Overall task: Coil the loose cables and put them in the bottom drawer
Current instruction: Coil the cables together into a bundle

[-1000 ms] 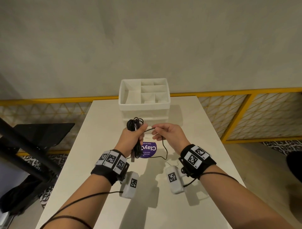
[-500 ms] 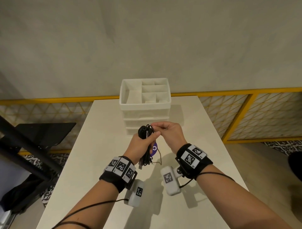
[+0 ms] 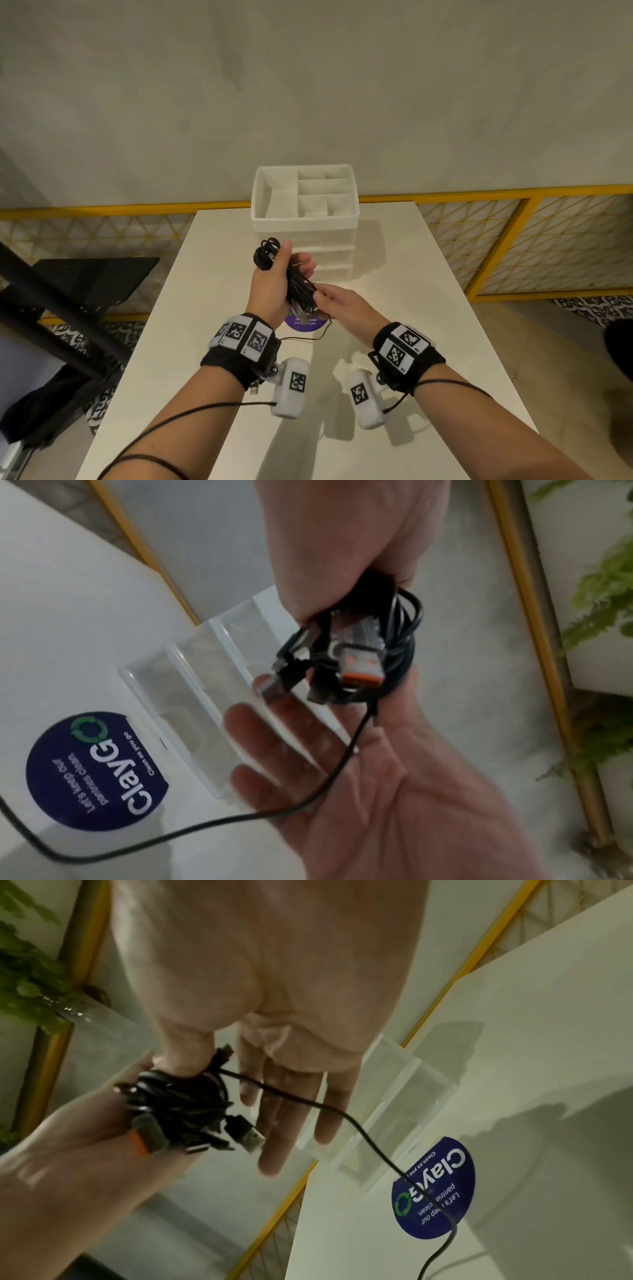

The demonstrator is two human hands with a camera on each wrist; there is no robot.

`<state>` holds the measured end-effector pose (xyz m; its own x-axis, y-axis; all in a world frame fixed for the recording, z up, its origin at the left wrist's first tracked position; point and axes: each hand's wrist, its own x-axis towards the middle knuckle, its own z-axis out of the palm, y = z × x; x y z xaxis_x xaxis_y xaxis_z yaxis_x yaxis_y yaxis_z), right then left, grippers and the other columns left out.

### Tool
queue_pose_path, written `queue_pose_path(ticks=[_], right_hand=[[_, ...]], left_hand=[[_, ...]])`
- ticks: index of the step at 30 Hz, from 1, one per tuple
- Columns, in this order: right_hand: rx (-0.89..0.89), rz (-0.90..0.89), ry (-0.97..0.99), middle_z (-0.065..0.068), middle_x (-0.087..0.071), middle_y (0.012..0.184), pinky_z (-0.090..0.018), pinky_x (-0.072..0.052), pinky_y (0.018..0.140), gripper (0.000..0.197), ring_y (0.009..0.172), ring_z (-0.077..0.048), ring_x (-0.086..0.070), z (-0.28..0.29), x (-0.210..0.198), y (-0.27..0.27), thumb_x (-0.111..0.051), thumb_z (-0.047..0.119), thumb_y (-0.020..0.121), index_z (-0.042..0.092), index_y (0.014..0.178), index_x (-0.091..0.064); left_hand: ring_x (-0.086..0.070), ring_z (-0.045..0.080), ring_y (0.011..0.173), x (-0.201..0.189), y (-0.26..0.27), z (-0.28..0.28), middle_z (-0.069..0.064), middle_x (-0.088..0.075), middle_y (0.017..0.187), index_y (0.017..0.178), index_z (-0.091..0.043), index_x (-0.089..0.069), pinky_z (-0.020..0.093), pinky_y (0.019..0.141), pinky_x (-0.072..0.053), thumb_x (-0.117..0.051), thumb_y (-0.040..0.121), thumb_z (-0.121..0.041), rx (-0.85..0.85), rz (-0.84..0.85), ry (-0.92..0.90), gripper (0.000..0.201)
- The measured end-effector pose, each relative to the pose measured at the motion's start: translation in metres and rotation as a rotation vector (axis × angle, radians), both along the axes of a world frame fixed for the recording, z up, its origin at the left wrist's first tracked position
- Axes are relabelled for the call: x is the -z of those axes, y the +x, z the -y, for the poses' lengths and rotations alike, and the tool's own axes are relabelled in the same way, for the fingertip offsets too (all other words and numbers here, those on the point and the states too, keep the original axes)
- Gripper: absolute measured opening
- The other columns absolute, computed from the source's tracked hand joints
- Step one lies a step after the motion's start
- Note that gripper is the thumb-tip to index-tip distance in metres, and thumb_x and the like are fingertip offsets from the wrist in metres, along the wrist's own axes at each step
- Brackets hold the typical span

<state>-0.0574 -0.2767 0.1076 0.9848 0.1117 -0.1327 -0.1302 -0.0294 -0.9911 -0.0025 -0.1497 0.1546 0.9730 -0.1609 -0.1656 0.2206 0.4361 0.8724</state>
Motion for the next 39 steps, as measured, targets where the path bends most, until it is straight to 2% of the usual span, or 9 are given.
queue_pose_path(ticks=[5,12,16,19,26,28,31,35,39], right_hand=[[-0.013,-0.040,0.044,-0.009,-0.069,0.087,-0.015,-0.048,0.061,0.022,0.061,-0.012,-0.068,0.006,-0.001,-0.003,-0.054,0.014,0.092,0.006,0.110,-0.062],[0.196,0.056,0.041,-0.003,-0.057,0.061,-0.020,-0.034,0.054,0.010,0.049,-0.008,-0.039,0.018,-0.011,-0.003,-0.066,0.011,0.083,0.014,0.076,-0.071],[0.260,0.107,0.087,0.012,-0.050,0.044,-0.015,-0.028,0.047,0.012,0.044,-0.007,-0.032,0.019,-0.028,0.003,-0.062,0.012,0.086,0.009,0.077,-0.069],[0.350,0.067,-0.048,0.017,-0.054,0.043,-0.011,-0.032,0.049,0.016,0.043,0.000,-0.041,0.019,-0.019,0.012,-0.063,0.017,0.086,0.003,0.087,-0.070],[0.013,-0.123,-0.267,0.002,-0.054,0.061,-0.017,-0.037,0.046,0.029,0.040,-0.003,-0.046,0.005,0.020,0.001,-0.056,0.020,0.091,-0.003,0.106,-0.065],[-0.024,-0.127,-0.283,0.002,-0.050,0.063,-0.015,-0.037,0.045,0.027,0.039,-0.003,-0.043,0.001,0.021,-0.002,-0.053,0.017,0.093,0.005,0.115,-0.063],[-0.071,-0.045,-0.349,0.006,-0.055,0.068,-0.008,-0.033,0.051,0.026,0.045,0.003,-0.044,-0.004,0.008,-0.003,-0.053,0.018,0.093,0.007,0.112,-0.067],[-0.005,0.107,-0.265,0.025,-0.063,0.059,-0.005,-0.035,0.056,0.021,0.054,0.011,-0.051,-0.006,-0.026,0.004,-0.054,0.018,0.092,0.006,0.096,-0.071],[0.091,0.177,-0.224,0.013,-0.062,0.055,-0.010,-0.039,0.055,0.010,0.050,0.004,-0.052,-0.005,-0.042,0.013,-0.065,0.019,0.085,0.011,0.080,-0.070]], left_hand=[[-0.048,0.009,0.044,-0.008,0.005,-0.008,-0.006,-0.044,0.049,0.064,-0.016,-0.045,0.022,0.050,-0.046,-0.054,0.092,-0.038,0.052,-0.059,-0.089,0.037],[-0.040,0.008,0.044,-0.018,0.021,-0.021,-0.008,-0.039,0.048,0.062,-0.019,-0.045,0.019,0.046,-0.040,-0.061,0.087,-0.041,0.019,-0.061,-0.057,0.037],[-0.044,0.012,0.046,-0.016,0.022,-0.023,-0.004,-0.041,0.050,0.060,-0.018,-0.045,0.023,0.051,-0.041,-0.069,0.083,-0.035,0.008,-0.012,0.171,0.037],[-0.043,0.009,0.044,-0.017,0.020,-0.018,-0.005,-0.038,0.048,0.063,-0.019,-0.046,0.020,0.049,-0.042,-0.069,0.084,-0.027,0.027,-0.045,0.016,0.032],[-0.047,0.007,0.046,-0.026,0.028,-0.016,-0.006,-0.039,0.047,0.063,-0.019,-0.048,0.019,0.047,-0.046,-0.065,0.087,-0.023,-0.148,-0.113,-0.270,0.029],[-0.046,0.008,0.042,-0.030,0.027,-0.018,-0.005,-0.044,0.047,0.063,-0.018,-0.050,0.021,0.046,-0.044,-0.069,0.084,-0.026,-0.290,-0.025,-0.163,0.029],[-0.047,0.008,0.040,-0.030,0.021,-0.020,0.000,-0.051,0.052,0.072,-0.013,-0.054,0.022,0.041,-0.044,-0.075,0.078,-0.029,-0.336,0.199,0.289,0.027],[-0.047,0.005,0.046,-0.011,0.013,-0.017,-0.010,-0.055,0.052,0.068,-0.022,-0.059,0.018,0.044,-0.040,-0.081,0.072,-0.018,-0.055,0.411,0.639,0.022],[-0.049,0.005,0.038,-0.001,0.005,-0.014,-0.007,-0.057,0.045,0.072,-0.008,-0.063,0.017,0.042,-0.040,-0.073,0.080,-0.018,0.122,0.310,0.644,0.015]])
